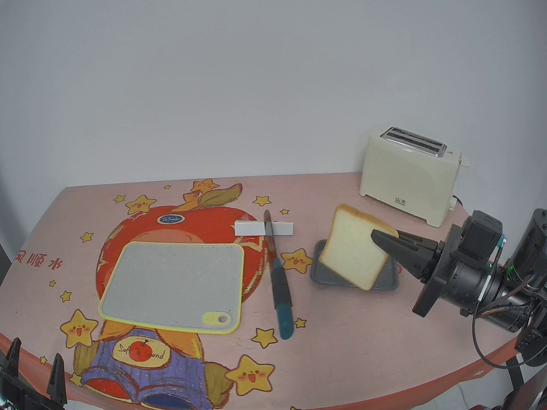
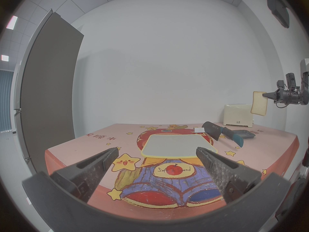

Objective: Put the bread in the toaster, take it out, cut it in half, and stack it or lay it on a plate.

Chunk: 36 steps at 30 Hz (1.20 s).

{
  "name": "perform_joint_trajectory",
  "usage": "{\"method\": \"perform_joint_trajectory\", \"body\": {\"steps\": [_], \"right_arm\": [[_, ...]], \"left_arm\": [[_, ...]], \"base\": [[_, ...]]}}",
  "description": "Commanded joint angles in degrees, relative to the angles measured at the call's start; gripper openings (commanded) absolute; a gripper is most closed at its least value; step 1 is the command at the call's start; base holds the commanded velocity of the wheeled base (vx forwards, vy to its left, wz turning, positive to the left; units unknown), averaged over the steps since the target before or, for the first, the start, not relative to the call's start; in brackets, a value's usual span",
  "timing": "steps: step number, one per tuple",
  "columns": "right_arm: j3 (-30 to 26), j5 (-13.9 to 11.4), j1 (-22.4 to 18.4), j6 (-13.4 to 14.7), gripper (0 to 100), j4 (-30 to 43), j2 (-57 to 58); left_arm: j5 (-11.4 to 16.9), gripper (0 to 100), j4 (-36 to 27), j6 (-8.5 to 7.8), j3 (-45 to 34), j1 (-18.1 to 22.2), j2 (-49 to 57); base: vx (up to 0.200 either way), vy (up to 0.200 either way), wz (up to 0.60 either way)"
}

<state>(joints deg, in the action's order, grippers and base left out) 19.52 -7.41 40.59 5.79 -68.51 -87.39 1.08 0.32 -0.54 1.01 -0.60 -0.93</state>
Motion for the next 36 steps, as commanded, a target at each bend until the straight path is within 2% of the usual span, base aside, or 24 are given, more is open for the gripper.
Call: {"method": "perform_joint_trajectory", "body": {"steps": [1,12,20,22,23,31,32,36], "right_arm": [[-0.18,-0.06,0.71,0.1,0,-0.04,0.03],[-0.88,-0.23,2.91,0.8,0,-0.04,-0.5],[-0.88,-0.15,4.05,3.44,0,-0.04,-1.99],[-0.88,-0.15,3.97,4.05,0,-0.13,-2.69],[-0.8,-0.15,4.05,5.37,0,-0.57,-4.28],[-0.8,0.03,6.51,7.31,0,-0.92,-6.56],[-0.27,0.03,6.78,8.62,0,-1.01,-7.53],[1.14,0.12,6.95,10.91,0,-1.19,-9.55]], "left_arm": [[0.06,100,0.03,0.01,-1.01,-0.02,0.93],[-0.03,100,0.03,0.01,-1.01,-0.02,0.93],[-0.03,100,0.03,-0.08,-1.01,-0.02,0.93],[-0.03,100,0.03,-0.08,-1.01,-0.02,0.93],[-0.03,100,0.03,-0.08,-1.01,-0.02,0.93],[-0.03,100,0.03,-0.08,-1.01,-0.02,0.93],[-0.03,100,0.03,-0.08,-1.01,-0.02,0.93],[-0.03,100,0.03,-0.08,-1.01,-0.02,0.93]], "base": [[0.0,0.2,0.0],[0.0,0.2,0.0],[0.0,0.2,0.0],[0.0,0.0,0.0],[0.0,0.0,0.0],[0.0,0.0,0.0],[0.0,0.0,0.0],[0.0,0.0,0.0]]}}
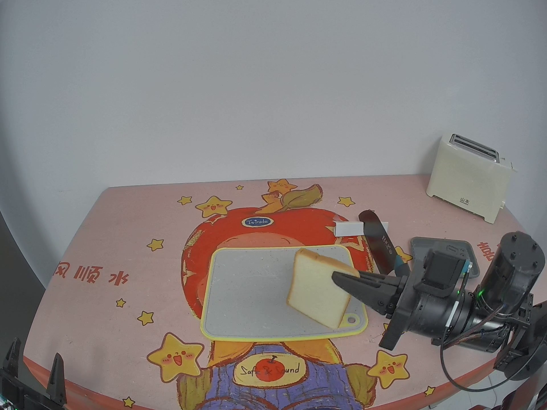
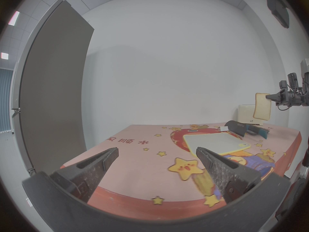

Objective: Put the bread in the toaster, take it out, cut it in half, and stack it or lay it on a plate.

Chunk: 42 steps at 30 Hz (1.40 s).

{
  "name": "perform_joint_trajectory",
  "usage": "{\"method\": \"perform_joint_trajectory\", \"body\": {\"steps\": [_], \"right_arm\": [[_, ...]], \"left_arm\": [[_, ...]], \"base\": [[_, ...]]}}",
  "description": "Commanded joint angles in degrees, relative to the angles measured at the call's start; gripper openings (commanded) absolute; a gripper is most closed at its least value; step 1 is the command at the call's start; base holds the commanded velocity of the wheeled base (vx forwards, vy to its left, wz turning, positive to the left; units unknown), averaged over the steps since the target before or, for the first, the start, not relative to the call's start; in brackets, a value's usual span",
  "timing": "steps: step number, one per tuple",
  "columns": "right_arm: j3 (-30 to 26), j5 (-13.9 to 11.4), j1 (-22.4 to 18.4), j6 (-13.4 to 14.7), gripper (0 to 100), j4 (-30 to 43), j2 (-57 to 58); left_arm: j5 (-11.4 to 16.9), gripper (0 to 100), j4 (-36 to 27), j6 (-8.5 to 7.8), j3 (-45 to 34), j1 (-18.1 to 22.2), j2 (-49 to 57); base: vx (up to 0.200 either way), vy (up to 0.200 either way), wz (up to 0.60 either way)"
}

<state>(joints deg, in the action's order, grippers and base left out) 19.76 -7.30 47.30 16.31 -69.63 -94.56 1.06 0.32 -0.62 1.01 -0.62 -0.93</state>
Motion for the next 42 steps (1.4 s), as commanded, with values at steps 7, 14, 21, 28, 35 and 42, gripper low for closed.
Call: {"method": "perform_joint_trajectory", "body": {"steps": [7,14,21,28,35,42], "right_arm": [[5.29,5.72,4.38,9.7,0,-0.15,-7.65],[7.4,8.88,4.38,10.76,0,-0.24,-11.26],[10.3,9.15,3.94,14.19,0,-0.24,-13.63],[11.18,9.32,4.38,18.41,0,-0.33,-15.74],[11.0,10.03,3.85,18.14,0,-10.17,-21.54],[10.91,10.38,3.76,18.05,0,-11.58,-23.12]], "left_arm": [[-0.01,100,0.03,0.01,-1.01,0.01,0.93],[-0.01,100,0.03,0.01,-1.01,0.01,0.93],[-0.01,100,0.03,0.09,-1.01,0.01,0.93],[-0.01,100,0.03,0.09,-1.01,0.01,0.93],[-0.01,100,0.03,0.01,-1.01,0.01,0.93],[-0.01,100,0.03,0.01,-1.01,0.01,0.93]], "base": [[0.0,0.0,0.0],[0.0,0.0,0.0],[0.0,0.0,0.0],[0.0,0.0,0.0],[0.0,0.0,0.0],[0.0,0.0,0.0]]}}
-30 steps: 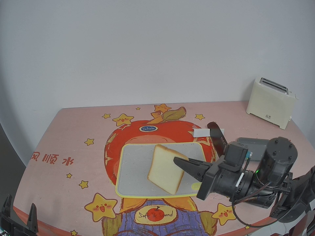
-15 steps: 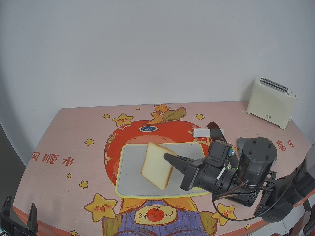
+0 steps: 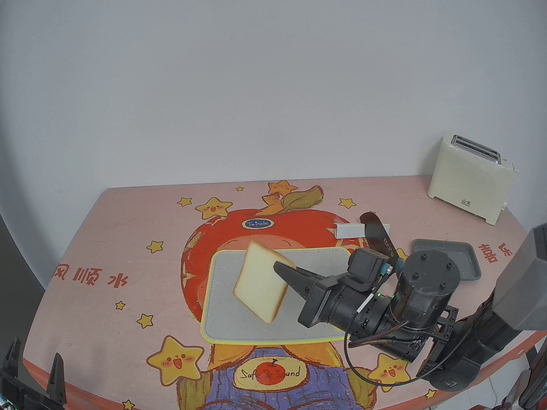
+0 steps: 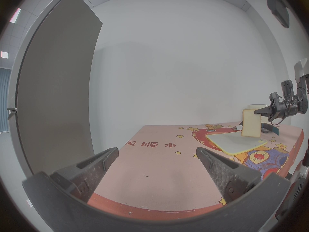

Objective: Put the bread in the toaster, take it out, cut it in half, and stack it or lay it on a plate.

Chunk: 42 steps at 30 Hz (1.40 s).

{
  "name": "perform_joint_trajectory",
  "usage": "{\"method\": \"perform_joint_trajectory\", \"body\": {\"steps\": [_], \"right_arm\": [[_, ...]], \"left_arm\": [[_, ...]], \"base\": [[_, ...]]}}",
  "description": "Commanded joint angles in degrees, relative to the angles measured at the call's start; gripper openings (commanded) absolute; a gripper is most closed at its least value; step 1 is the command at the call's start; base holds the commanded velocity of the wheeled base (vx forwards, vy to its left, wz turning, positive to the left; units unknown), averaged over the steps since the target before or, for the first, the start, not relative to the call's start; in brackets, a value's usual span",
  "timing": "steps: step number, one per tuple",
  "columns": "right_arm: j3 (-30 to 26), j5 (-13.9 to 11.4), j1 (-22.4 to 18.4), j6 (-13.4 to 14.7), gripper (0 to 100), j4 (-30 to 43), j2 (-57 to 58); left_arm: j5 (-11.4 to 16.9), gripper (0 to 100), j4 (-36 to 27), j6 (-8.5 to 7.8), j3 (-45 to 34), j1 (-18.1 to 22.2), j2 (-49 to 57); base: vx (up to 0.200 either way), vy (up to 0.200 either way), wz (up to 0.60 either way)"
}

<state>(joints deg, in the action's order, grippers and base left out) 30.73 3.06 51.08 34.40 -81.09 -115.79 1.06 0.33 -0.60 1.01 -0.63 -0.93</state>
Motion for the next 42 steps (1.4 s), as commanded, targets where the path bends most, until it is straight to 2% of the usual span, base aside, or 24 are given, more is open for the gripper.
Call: {"method": "perform_joint_trajectory", "body": {"steps": [1,13,14,16,18,20,25,33,42], "right_arm": [[-0.06,0.02,-0.01,-0.04,0,-0.12,-1.9],[-0.06,0.54,-0.01,-0.21,0,-0.21,-1.9],[-0.15,0.54,-0.01,-0.3,100,-0.38,-1.9],[-0.59,1.16,-0.1,-0.92,100,-0.38,-1.81],[-1.9,3.0,-0.1,-3.82,100,-0.38,-1.55],[-3.57,4.85,-0.19,-8.83,100,-0.38,-1.28],[-4.72,5.38,-0.1,-10.76,100,-0.38,0.47],[-9.81,5.47,0.69,-14.71,100,0.06,1.18],[-11.48,5.47,1.3,-15.77,100,0.32,0.39]], "left_arm": [[-0.01,100,0.02,-0.02,-1.01,0.02,0.93],[-0.01,100,0.02,-0.02,-1.01,0.02,0.93],[-0.01,100,0.02,-0.02,-1.01,0.02,0.93],[-0.01,100,0.02,-0.02,-1.01,0.02,0.93],[-0.01,100,0.02,-0.02,-1.01,0.02,0.93],[-0.01,100,0.02,-0.02,-1.01,0.02,0.93],[-0.01,100,0.02,-0.02,-1.01,0.02,0.93],[-0.01,100,0.02,-0.02,-1.01,0.02,0.93],[-0.01,100,0.02,-0.02,-1.01,0.02,0.93]], "base": [[0.0,0.0,0.0],[0.0,0.0,0.0],[0.0,0.0,0.0],[0.0,0.0,0.0],[0.0,0.0,0.0],[0.0,0.0,0.0],[0.0,0.0,0.0],[0.0,0.0,0.0],[0.0,0.0,0.0]]}}
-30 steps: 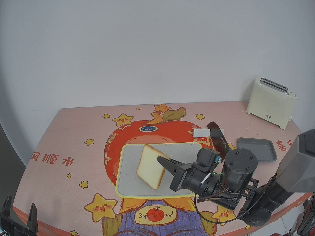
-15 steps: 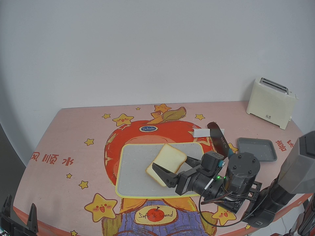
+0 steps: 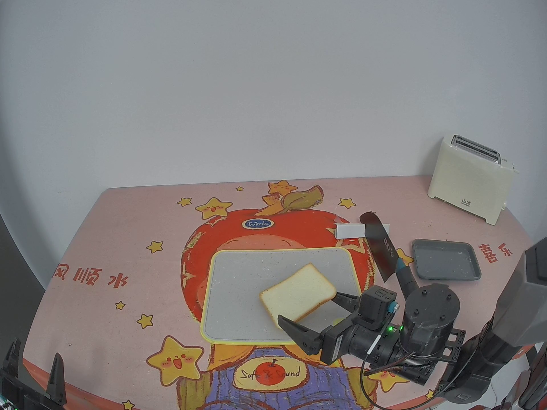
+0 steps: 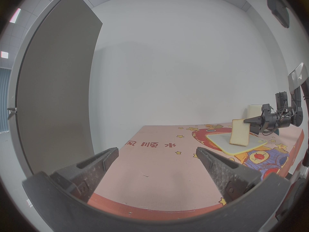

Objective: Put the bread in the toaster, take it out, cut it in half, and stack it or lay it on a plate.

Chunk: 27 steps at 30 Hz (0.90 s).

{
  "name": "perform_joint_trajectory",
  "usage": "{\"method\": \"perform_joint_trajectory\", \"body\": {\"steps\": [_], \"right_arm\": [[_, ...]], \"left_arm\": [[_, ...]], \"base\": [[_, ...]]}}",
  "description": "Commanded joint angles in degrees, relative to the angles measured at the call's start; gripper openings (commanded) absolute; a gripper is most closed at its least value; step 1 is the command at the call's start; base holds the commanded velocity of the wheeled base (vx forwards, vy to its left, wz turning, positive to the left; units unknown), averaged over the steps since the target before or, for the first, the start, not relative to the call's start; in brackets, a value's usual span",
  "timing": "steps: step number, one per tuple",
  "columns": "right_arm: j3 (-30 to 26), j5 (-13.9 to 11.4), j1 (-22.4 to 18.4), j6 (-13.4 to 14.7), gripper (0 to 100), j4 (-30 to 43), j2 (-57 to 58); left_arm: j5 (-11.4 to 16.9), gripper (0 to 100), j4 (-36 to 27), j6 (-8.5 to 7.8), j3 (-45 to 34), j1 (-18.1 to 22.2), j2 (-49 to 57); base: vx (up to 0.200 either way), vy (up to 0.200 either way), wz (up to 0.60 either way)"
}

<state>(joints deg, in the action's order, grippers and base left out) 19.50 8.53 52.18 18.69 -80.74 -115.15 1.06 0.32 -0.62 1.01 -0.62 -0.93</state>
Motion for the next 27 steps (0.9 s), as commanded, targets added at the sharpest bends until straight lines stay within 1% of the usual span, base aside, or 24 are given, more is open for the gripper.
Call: {"method": "perform_joint_trajectory", "body": {"steps": [1,5,8,10,12,13,14,15,18,20,21,22,23,27], "right_arm": [[-0.26,-0.01,0.21,-0.06,100,-0.03,-0.25],[0.09,0.43,0.82,0.12,100,0.14,-1.92],[1.41,2.1,0.91,0.47,100,0.14,-2.27],[2.29,2.45,0.91,0.82,100,0.23,-2.18],[5.19,2.54,0.91,4.08,100,0.41,-1.65],[6.16,2.54,1.0,5.13,100,0.41,-1.65],[6.51,2.63,1.0,5.39,100,0.41,-1.65],[7.3,2.63,1.17,6.36,100,0.41,-1.65],[7.57,2.54,1.61,7.42,100,0.76,-1.74],[7.74,2.63,1.53,8.82,100,2.87,-1.92],[7.74,2.63,1.53,8.82,100,2.87,-1.92],[7.74,2.63,1.44,9.17,100,5.42,-1.3],[7.48,2.72,1.53,9.17,100,6.29,-0.86],[5.19,2.8,2.32,8.47,100,8.67,0.46]], "left_arm": [[-0.01,100,0.03,0.01,-1.01,0.01,0.93],[-0.01,100,0.03,0.01,-1.01,0.01,0.93],[-0.01,100,0.03,0.01,-1.01,0.01,0.93],[-0.01,100,0.03,0.01,-1.01,0.01,0.93],[-0.01,100,0.03,0.01,-1.01,0.01,0.93],[-0.01,100,0.03,0.01,-1.01,0.01,0.93],[-0.01,100,0.03,0.01,-1.01,0.01,0.93],[-0.01,100,0.03,0.01,-1.01,0.01,0.93],[-0.01,100,0.03,0.09,-1.01,0.01,0.93],[-0.01,100,0.03,0.01,-1.01,0.01,0.93],[-0.01,100,0.03,0.01,-1.01,0.01,0.93],[-0.01,100,0.03,0.01,-1.01,0.01,0.93],[-0.01,100,0.03,0.01,-1.01,0.01,0.93],[-0.01,100,0.03,0.01,-1.01,0.01,0.93]], "base": [[0.0,0.0,0.0],[0.0,0.0,0.0],[0.0,0.0,0.0],[0.0,0.0,0.0],[0.0,0.0,0.0],[0.0,0.0,0.0],[0.0,0.0,0.0],[0.0,0.0,0.0],[0.0,0.0,0.0],[0.0,0.0,0.0],[0.0,0.0,0.0],[0.0,0.0,0.0],[0.0,0.0,0.0],[0.0,0.0,0.0]]}}
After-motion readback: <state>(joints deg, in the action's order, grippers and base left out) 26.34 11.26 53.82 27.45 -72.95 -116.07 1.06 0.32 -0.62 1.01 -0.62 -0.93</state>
